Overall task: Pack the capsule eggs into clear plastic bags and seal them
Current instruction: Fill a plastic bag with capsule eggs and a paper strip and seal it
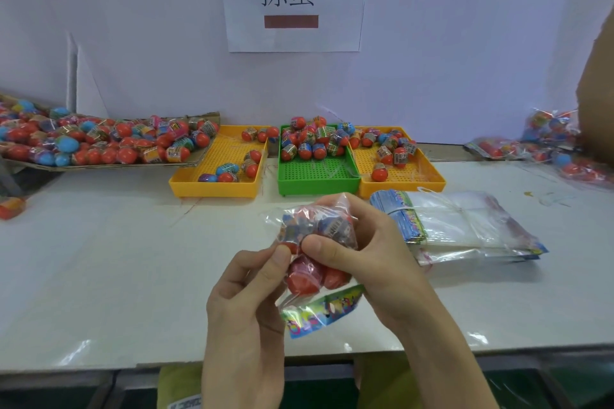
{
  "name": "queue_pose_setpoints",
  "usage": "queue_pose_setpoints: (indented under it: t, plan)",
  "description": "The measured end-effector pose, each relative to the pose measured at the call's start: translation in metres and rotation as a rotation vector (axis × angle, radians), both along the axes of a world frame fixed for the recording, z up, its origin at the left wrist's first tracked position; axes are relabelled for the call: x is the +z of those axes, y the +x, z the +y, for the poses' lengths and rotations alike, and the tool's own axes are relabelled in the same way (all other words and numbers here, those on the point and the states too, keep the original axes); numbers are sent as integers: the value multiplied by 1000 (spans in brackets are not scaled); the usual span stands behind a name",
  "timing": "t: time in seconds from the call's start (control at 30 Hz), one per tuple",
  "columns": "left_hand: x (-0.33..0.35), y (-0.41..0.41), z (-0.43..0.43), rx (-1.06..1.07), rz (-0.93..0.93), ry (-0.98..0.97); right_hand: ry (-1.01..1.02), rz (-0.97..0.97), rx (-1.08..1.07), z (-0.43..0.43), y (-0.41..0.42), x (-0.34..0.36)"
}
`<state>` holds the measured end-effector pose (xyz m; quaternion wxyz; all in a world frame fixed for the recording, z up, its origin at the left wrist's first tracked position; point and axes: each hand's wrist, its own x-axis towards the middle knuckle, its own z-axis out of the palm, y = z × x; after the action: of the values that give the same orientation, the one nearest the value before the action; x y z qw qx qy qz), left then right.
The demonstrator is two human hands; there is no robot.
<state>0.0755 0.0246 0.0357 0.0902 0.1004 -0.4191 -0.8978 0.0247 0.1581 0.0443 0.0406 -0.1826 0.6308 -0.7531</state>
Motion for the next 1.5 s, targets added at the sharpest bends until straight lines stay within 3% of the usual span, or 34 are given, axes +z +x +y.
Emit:
queue_pose_setpoints:
  t: [0.17,0.33,0.53,0.77,1.1,1.5]
  plan:
    - [0,0,0,11,-18,3,-5,25,-6,-2,0,-2]
    - [-2,0,-2,-42,-33,76,-33,-69,144,5,-2,-2]
    - [-3,-2,-5,-92,-72,141,-40,-21,34,4,-5,-6]
    - [-4,-1,-9,-120,-58,154,-64,-61,75,-5,-4,-6]
    - [-3,0,-3,-226,-3,276,-291,-135,117,-17,-2,-8]
    - [-7,-1,4,-243,28,397,-409,-219,115,-25,1,-8]
